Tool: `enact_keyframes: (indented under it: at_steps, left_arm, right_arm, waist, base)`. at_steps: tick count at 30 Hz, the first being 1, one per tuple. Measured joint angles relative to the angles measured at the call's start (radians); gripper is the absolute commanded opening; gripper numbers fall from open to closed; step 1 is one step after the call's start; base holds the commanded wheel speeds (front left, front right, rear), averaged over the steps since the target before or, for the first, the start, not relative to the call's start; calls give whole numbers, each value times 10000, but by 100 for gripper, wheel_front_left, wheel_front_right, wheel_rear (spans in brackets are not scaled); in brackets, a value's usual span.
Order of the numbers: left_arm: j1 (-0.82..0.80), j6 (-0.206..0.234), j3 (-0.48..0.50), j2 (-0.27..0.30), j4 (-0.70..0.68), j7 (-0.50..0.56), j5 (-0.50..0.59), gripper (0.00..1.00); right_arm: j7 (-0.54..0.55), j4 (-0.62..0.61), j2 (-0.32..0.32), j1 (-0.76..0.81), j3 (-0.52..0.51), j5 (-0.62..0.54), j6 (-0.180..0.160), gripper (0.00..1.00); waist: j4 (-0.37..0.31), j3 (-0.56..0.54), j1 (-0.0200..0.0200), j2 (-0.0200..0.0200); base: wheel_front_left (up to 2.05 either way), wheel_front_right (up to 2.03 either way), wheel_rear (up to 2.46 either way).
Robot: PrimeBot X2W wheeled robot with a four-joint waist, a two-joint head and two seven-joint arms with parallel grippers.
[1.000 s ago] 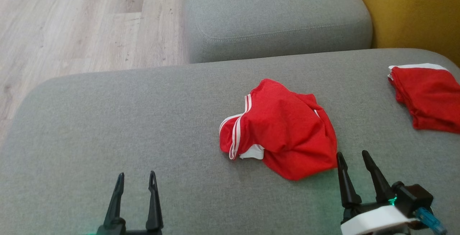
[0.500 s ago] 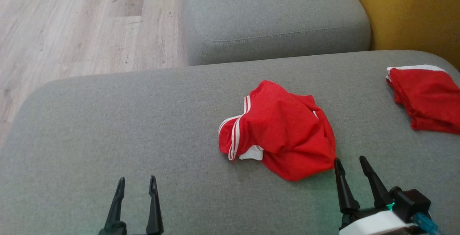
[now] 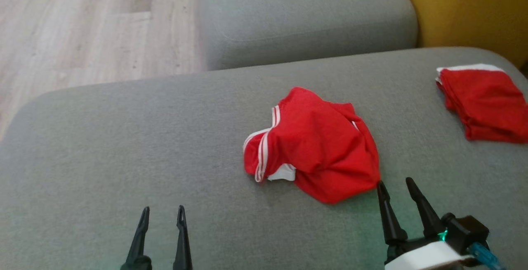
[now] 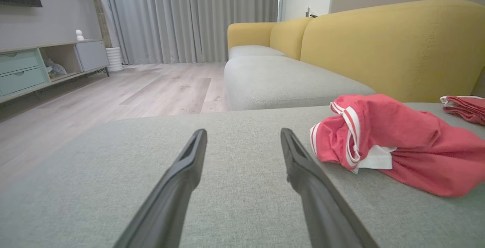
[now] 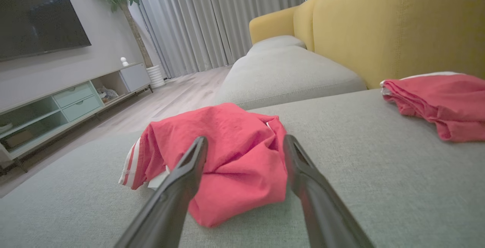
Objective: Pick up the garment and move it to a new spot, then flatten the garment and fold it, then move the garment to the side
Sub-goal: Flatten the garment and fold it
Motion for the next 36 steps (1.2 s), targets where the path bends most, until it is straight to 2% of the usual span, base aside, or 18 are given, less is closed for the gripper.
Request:
enact_keyframes:
  at_steps: [6,14,18,24,27,28,29,30,36]
  left_arm:
    - [-311,-67,-435,4,384,0,-90,100]
    - [-1960,-798,-1434,-2,2169,0,-56,100]
    - [-3120,-991,-1802,-13,3099,0,-54,100]
    - [-4245,-874,-1898,-36,4610,0,-96,100]
    - [-4474,-798,-1902,-36,4807,0,-94,100]
    - [-4516,-802,-1898,-36,4730,2,-75,71]
    - [-4544,-811,-1896,-36,4604,2,-61,16]
    - [-4550,-926,-1925,-36,4462,2,-15,0]
    - [-4538,-1636,-2299,-35,3258,0,364,0]
  right_arm:
    - [2,-75,-40,-69,90,58,0,100]
    - [2,-282,-153,-569,148,81,0,100]
    - [0,-332,-151,-1022,234,82,0,100]
    - [0,-360,-153,-1333,385,115,0,100]
    - [0,-345,-151,-1479,384,155,0,100]
    - [0,-345,-151,-1510,380,155,0,100]
    - [0,-341,-151,-1514,370,155,0,100]
    - [0,-326,-151,-1513,372,155,0,100]
    - [0,-207,-115,-1510,391,155,0,100]
  waist:
    - [-526,360,0,0]
    - [-1230,1280,1,0]
    - [-1581,1828,2,0]
    - [-2056,2446,1,0]
    - [-2272,2597,1,0]
    - [-2327,2628,0,0]
    - [-2373,2651,1,0]
    - [-2414,2662,1,0]
    - [-2589,2543,-1,0]
  base:
    - [0,0,0]
    - [0,0,0]
    - [0,0,0]
    - [0,0,0]
    - [0,0,0]
    - [0,0,0]
    - [0,0,0]
    - [0,0,0]
    - [0,0,0]
